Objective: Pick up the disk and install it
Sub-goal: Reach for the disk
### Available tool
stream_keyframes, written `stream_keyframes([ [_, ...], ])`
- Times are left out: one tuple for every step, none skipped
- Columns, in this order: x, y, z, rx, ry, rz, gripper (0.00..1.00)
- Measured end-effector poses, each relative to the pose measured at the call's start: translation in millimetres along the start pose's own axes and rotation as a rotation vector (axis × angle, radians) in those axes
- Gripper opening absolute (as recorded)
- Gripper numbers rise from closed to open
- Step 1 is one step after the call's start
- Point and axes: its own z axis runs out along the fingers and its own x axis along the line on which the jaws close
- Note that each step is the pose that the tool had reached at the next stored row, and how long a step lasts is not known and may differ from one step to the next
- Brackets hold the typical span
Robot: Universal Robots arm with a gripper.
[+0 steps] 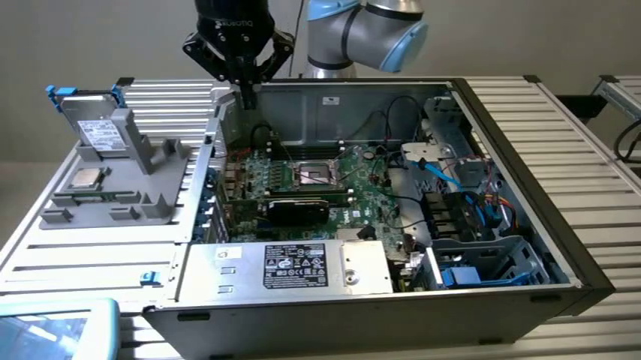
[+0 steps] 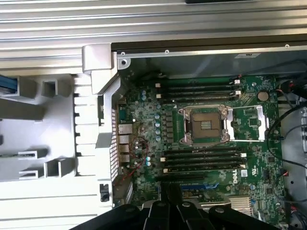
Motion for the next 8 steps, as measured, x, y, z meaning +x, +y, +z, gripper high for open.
stream_keyframes([
  [4.3,0.0,-0.5,0.0002,0.0011,0.0,0.11],
  [8.6,-0.1,-1.0,0.0003,0.0032,0.0,0.11],
  [12.8,-0.2,-1.6,0.0004,0.0055,0.0,0.11],
  [17.4,-0.3,-2.1,0.0005,0.0074,0.0,0.11],
  [21.9,-0.3,-2.4,0.0006,0.0089,0.0,0.11],
  [26.5,-0.4,-2.7,0.0007,0.01,0.001,0.11],
  [31.0,-0.5,-2.8,0.0007,0.0112,0.0,0.11],
  [35.7,-0.6,-2.9,0.0005,0.0128,0.001,0.11],
])
